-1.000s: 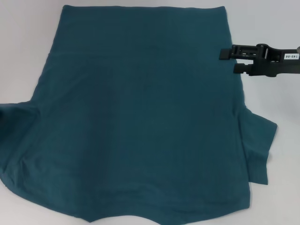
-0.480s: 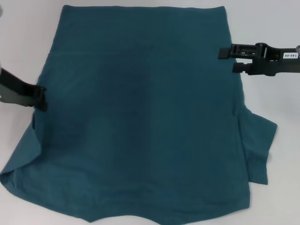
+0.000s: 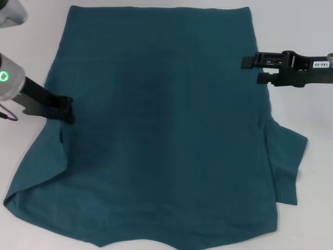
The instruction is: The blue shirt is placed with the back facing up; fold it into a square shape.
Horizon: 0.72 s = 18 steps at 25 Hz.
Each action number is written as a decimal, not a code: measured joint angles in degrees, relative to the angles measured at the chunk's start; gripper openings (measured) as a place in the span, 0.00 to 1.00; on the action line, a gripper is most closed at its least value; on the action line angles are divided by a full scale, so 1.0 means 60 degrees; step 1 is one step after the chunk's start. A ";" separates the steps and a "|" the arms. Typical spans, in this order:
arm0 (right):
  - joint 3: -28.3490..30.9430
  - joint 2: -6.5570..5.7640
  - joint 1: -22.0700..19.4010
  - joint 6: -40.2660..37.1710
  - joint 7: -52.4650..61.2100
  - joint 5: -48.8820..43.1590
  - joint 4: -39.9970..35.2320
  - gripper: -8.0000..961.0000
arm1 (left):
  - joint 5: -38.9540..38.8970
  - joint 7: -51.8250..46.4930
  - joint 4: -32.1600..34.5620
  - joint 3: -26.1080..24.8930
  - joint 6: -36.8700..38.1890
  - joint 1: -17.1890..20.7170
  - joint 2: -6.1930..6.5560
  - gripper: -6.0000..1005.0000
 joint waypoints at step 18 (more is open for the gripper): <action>-0.0982 -0.0288 -0.0171 -0.0146 -0.1258 -0.0036 -0.0076 0.98 | -0.4389 0.5402 0.2102 -0.0341 0.1204 0.2671 -0.0706 0.45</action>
